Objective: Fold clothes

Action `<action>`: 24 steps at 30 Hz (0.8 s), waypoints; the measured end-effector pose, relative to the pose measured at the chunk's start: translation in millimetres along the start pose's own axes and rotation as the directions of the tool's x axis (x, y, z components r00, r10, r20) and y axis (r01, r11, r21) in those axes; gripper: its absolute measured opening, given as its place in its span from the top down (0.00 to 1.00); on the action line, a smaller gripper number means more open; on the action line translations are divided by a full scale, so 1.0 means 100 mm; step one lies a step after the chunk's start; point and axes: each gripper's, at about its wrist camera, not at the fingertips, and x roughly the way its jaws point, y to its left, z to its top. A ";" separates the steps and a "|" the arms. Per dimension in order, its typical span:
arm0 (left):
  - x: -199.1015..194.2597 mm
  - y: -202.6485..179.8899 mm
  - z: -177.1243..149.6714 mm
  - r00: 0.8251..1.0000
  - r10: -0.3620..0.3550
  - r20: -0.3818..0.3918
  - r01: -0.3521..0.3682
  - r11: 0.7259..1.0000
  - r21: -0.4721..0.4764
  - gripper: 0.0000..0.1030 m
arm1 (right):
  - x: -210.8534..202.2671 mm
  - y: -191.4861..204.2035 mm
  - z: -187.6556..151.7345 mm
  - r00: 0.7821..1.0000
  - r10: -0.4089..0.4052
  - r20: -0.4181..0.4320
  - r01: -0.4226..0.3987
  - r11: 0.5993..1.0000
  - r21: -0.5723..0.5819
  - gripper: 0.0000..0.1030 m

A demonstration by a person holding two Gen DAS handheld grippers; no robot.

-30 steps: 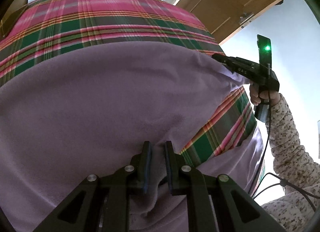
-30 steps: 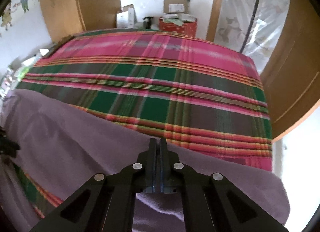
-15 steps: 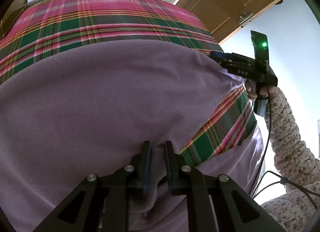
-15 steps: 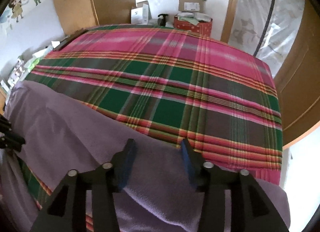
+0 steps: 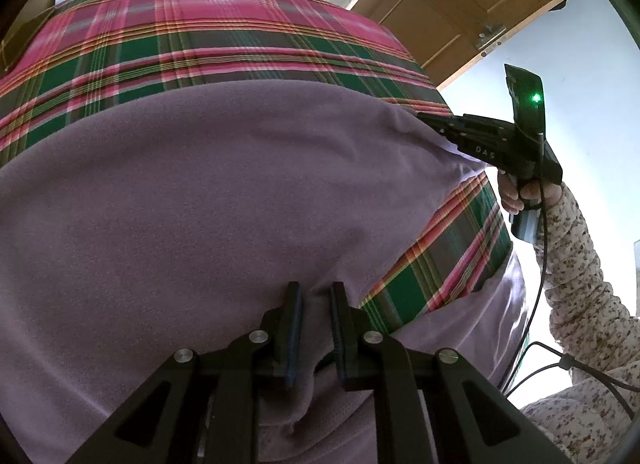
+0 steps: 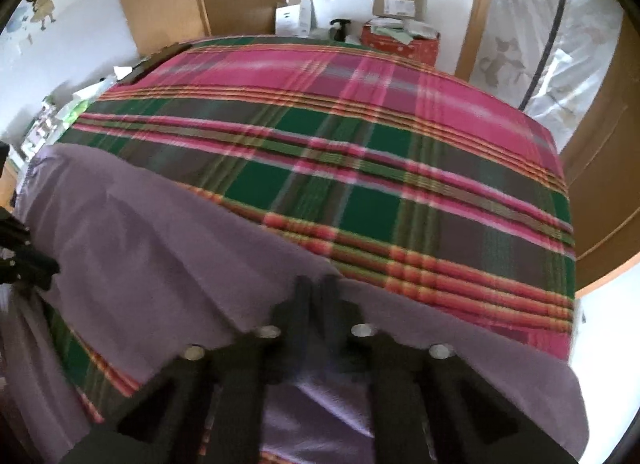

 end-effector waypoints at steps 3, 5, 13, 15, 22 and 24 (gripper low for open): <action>0.00 0.00 0.00 1.000 0.000 0.001 0.000 1.000 0.001 0.87 | 0.00 0.04 0.01 1.000 -0.029 0.008 0.029 1.000 0.001 0.97; 0.00 0.00 0.00 1.000 -0.001 0.002 0.001 1.000 0.001 0.87 | -0.03 0.03 0.02 0.998 -0.057 0.035 0.057 0.998 0.011 0.97; 0.01 0.00 -0.02 1.000 0.002 0.005 -0.002 1.000 0.001 0.87 | -0.12 -0.07 0.24 0.976 -0.170 0.135 0.159 0.983 0.091 0.98; 0.01 0.00 -0.02 1.000 0.001 0.006 -0.001 1.000 0.001 0.87 | -0.04 -0.09 0.28 0.976 -0.183 0.116 0.173 0.981 0.091 0.98; 0.02 -0.01 -0.02 1.000 0.003 0.003 -0.003 1.000 0.003 0.87 | 0.14 -0.10 0.31 0.976 -0.198 0.086 0.189 0.977 0.102 0.98; 0.01 -0.02 -0.02 1.000 0.002 0.003 -0.002 1.000 0.001 0.87 | 0.16 -0.11 0.32 0.974 -0.208 0.086 0.199 0.975 0.103 0.98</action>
